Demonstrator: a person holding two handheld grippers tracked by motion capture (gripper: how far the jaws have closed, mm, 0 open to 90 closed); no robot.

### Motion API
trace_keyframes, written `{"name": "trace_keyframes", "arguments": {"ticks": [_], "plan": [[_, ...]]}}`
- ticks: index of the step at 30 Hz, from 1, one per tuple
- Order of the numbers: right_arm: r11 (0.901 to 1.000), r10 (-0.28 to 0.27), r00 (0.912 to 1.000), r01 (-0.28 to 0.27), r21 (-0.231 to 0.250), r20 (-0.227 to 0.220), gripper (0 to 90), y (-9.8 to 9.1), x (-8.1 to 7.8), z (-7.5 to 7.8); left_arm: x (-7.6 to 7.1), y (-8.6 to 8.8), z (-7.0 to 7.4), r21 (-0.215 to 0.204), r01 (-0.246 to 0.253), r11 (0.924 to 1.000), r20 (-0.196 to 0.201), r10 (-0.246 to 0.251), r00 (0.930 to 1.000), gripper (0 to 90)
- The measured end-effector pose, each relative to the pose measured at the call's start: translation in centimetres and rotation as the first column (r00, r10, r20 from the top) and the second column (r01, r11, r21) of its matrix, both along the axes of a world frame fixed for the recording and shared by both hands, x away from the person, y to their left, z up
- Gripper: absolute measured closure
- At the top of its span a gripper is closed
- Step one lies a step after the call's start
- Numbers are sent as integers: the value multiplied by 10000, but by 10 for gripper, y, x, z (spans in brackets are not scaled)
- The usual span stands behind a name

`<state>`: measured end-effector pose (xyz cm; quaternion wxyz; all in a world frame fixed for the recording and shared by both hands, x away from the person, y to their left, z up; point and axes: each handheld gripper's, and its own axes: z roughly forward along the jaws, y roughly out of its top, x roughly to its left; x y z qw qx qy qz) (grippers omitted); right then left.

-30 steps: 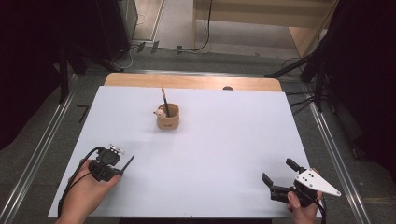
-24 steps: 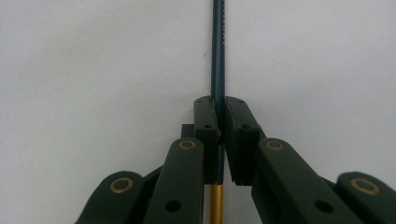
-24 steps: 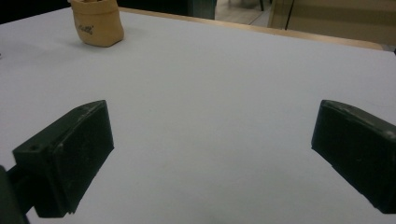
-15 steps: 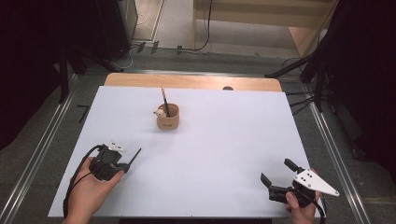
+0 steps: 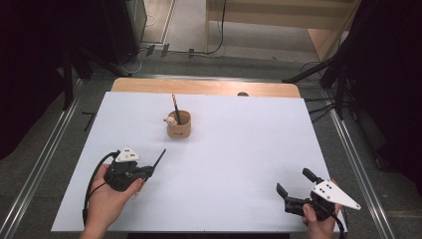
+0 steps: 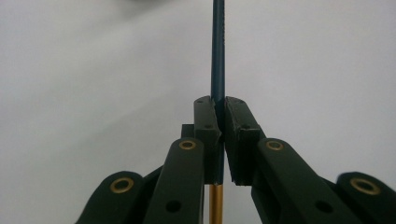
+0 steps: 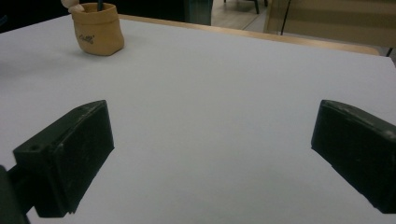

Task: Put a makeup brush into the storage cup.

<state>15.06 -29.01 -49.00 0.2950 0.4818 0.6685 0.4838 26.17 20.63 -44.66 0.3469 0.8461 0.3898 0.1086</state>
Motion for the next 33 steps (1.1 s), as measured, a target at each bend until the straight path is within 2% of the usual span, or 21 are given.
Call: {"name": "trace_keyframes", "arguments": {"ticks": [3, 6, 8, 12, 18, 22, 25, 28, 33], "plan": [[9999, 153, 9999, -153, -28, 63, 0, 4, 1, 3, -1, -4, 0, -537, 91, 9985, 554, -62, 9984, 853], [9998, 213, 9998, -214, 60, 34, 0, 8, 2, 6, 0, -12, -1, -835, 395, 9957, 751, -333, 9966, 853], [9996, 257, 9997, -258, 107, 60, 0, 11, 3, 7, 1, -17, -3, -1135, 697, 9911, 669, -624, 9958, 853], [9992, 377, 9992, -378, 112, 97, 0, 21, 4, 12, 3, -24, -6, -1558, 845, 9842, 870, -716, 9936, 853], [9980, 564, 9979, -573, 278, 322, 0, 34, 7, 20, -3, -40, -10, -1617, 1132, 9803, 1198, -944, 9883, 853], [9967, 706, 9966, -721, 371, 420, 0, 43, 10, 24, -6, -49, -9, -1972, 1366, 9708, 1472, -1085, 9831, 853], [9950, 847, 9953, -869, 487, 461, 1, 52, 13, 27, -7, -54, -9, -2303, 1485, 9617, 1473, -1164, 9822, 853], [9931, 1086, 9924, -1109, 371, 572, 2, 64, 16, 30, -9, -57, -11, -2408, 1537, 9583, 1602, -1169, 9801, 853], [9886, 1397, 9883, -1428, 482, 616, 2, 82, 23, 33, -11, -62, -12, -2522, 1661, 9533, 1767, -1234, 9765, 853]]}}
